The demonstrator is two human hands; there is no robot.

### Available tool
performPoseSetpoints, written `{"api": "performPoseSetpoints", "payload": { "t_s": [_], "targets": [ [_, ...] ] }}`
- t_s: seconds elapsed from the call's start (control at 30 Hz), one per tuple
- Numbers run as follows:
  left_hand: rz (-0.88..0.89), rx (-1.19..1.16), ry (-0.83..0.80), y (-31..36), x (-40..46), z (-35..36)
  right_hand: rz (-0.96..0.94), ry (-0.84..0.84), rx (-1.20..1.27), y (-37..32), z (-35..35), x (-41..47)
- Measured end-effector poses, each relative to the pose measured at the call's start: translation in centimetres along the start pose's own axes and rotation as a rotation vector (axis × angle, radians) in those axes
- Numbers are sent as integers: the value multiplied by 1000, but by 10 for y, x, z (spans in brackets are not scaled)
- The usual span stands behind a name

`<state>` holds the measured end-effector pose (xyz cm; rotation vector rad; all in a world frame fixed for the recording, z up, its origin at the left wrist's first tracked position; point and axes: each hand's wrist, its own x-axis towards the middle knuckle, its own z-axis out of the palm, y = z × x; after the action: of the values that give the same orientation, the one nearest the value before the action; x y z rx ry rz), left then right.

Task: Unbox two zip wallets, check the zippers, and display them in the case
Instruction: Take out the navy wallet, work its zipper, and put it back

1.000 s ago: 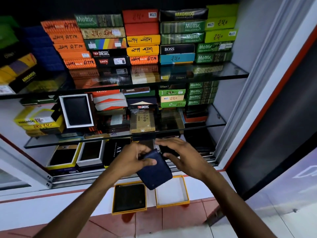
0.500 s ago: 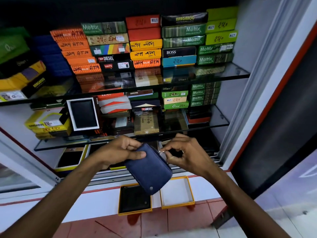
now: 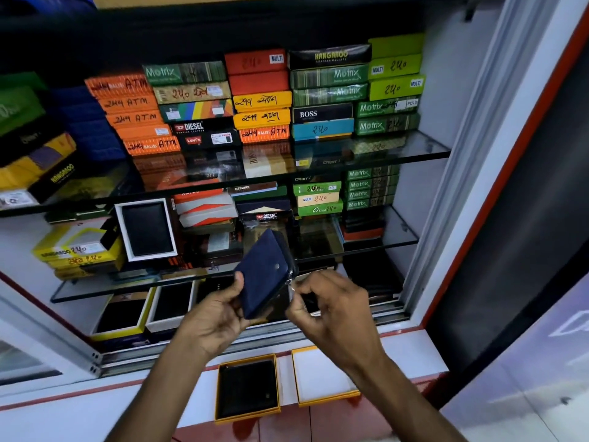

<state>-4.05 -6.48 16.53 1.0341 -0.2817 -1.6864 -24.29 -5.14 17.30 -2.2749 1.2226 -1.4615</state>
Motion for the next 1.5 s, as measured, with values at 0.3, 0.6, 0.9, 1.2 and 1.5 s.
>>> {"api": "performPoseSetpoints", "payload": {
  "t_s": [0.3, 0.6, 0.9, 1.2, 1.5],
  "targets": [
    [-18, -301, -52, -16, -3, 38, -54, -42, -64, -4, 16, -11],
    [36, -383, -22, -16, -14, 44, -67, -65, -159, 1, 4, -8],
    [161, -126, -1, -19, -11, 12, -37, 97, -257, 15, -22, 15],
    [104, 403, -286, 13, -27, -11, 18, -182, 29, 31, -33, 50],
    [-5, 559, -341, 2, -32, 26, 68, -603, 350, 44, 12, 82]
  ]
}}
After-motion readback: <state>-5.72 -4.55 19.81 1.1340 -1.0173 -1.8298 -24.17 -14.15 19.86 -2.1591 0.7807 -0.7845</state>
